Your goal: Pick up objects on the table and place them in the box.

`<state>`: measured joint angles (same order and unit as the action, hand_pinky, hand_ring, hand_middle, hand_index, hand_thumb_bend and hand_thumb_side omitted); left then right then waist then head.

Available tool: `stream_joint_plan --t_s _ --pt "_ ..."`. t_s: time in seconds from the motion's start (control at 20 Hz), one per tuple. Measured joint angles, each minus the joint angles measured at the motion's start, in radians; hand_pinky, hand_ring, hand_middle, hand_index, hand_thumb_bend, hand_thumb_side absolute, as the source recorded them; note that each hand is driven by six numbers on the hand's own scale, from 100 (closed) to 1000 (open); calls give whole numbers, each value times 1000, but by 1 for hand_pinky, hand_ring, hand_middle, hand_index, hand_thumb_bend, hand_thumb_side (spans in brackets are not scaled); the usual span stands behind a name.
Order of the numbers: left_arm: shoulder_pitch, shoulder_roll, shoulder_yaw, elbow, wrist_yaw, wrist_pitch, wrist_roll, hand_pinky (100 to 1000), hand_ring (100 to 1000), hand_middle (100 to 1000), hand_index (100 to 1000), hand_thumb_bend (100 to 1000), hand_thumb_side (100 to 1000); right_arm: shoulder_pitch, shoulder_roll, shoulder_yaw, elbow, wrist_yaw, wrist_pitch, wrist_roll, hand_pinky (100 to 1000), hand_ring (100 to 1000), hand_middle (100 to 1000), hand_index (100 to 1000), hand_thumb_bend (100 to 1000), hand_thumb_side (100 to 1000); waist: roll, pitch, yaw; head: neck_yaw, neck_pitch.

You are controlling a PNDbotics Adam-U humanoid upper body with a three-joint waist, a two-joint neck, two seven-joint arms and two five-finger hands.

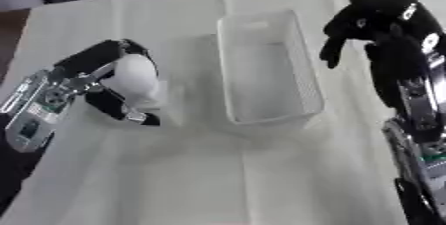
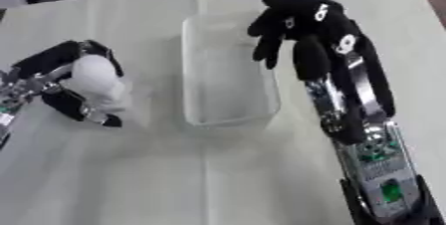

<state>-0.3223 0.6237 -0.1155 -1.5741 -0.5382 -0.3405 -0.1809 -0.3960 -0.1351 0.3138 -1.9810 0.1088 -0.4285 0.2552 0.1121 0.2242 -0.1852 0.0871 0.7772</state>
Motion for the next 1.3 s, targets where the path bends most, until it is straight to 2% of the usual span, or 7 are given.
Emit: stream_joint_plan --t_s 0.05,0.15,0.4,0.9,1.15,1.3 --pt "2 -10 2 1 25 11 28 100 243 220 397 100 316 0 0 0 0 0 1 1 293 443 585 852 100 840 0 0 0 0 0" --pt "6 -33 7 6 91 38 93 100 222 195 378 100 366 0 0 0 0 0 2 1 291 442 584 851 100 840 0 0 0 0 0" --pt "15 -85 4 20 227 87 195 100 223 191 378 100 372 1 0 0 0 1 2 2 290 441 583 850 100 840 -1 0 0 0 0" --pt "24 -125 11 17 312 105 222 100 221 189 379 100 419 6 1 -1 0 6 6 1 288 440 581 850 100 838 -10 0 2 0 0" --pt "34 -123 44 -50 392 108 256 100 234 198 387 100 437 6 1 -1 0 7 6 1 286 438 580 850 100 837 -12 0 2 -8 0" --pt "42 -96 63 -109 456 117 264 100 237 201 388 100 432 9 1 -1 1 10 6 1 286 439 580 850 100 837 -12 -2 3 -10 0"
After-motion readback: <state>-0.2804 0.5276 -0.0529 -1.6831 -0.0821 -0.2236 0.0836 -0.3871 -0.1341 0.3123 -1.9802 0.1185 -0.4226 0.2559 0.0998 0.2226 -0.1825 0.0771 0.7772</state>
